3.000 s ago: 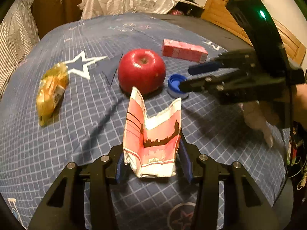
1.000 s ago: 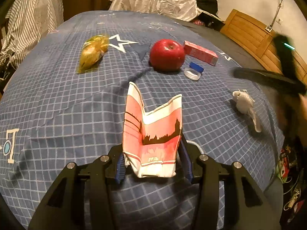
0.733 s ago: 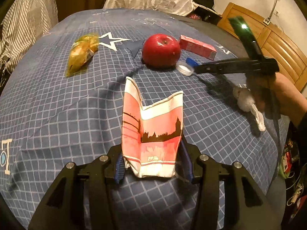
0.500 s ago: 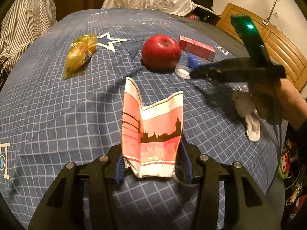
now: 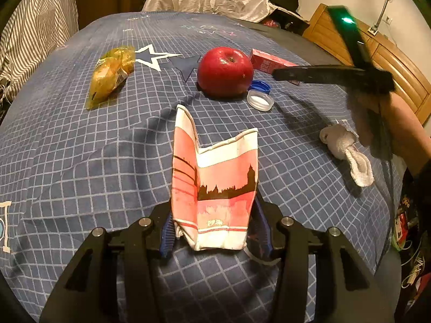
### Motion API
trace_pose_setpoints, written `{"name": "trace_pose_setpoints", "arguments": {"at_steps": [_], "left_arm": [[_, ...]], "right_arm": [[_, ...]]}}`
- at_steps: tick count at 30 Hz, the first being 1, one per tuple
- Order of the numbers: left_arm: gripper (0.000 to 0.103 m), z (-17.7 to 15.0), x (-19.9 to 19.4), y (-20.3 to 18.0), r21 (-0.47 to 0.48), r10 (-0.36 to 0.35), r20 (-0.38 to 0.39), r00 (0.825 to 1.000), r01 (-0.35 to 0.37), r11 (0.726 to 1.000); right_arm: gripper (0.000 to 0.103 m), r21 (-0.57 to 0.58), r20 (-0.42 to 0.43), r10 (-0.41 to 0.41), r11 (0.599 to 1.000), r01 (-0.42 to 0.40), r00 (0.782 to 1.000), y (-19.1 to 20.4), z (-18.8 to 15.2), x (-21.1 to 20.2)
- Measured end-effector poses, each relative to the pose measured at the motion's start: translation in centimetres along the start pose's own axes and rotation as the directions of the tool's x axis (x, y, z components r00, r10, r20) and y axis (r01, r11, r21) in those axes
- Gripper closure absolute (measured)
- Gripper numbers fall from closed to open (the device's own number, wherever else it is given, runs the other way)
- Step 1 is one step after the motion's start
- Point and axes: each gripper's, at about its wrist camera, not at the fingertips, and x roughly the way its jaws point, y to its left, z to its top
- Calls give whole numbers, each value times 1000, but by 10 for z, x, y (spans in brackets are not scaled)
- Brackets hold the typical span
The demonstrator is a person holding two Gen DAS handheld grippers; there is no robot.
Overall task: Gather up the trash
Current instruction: 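Grasp the blue bottle cap with the right tool while the left tool holds the paper cup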
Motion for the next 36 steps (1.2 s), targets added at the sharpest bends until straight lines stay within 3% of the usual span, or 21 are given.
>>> {"name": "trace_pose_setpoints", "arguments": {"at_steps": [3,6,8,10,14,16,21,25,28,30,36], "left_arm": [[56,1,1,0,-3,-4,-1,1000,4,1000],[56,2,3,0,-4,-6,-3,1000,6,1000],[56,1,3,2,-6,-11,-3,1000,11,1000],[55,1,3,4,-11,-20,-3,1000,20,1000],[54,1,3,8,-15,-30,1,1000,30,999],[54,0,1,9,-18,-35,4,999,35,999],[53,-1,-1,11,-35,-37,18,999,37,999],[44,0,-7,12,-51,-23,43,999,25,998],[36,6,-15,12,-59,4,75,997,1,998],[34,11,-15,13,-63,23,83,996,-18,998],[33,16,3,2,-4,51,16,999,-51,999]], "right_arm": [[60,18,-53,40,999,-39,998,-1,14,29],[60,-53,-143,-16,999,8,990,3,13,53],[60,-84,-163,-42,996,29,986,-1,7,49],[60,-150,-182,-135,983,108,974,-10,-9,34],[60,-200,-228,-244,959,199,943,-43,-48,-5],[60,-166,-229,-236,965,201,944,-64,-72,-32],[60,-6,-79,-90,996,90,993,-87,-107,-82],[60,20,-48,-23,1000,24,999,-78,-115,-66],[46,30,-25,-36,999,37,999,-72,-116,-47],[45,43,-27,-32,999,34,999,-67,-113,-38],[45,38,-19,-46,998,47,999,-62,-112,-32]]}}
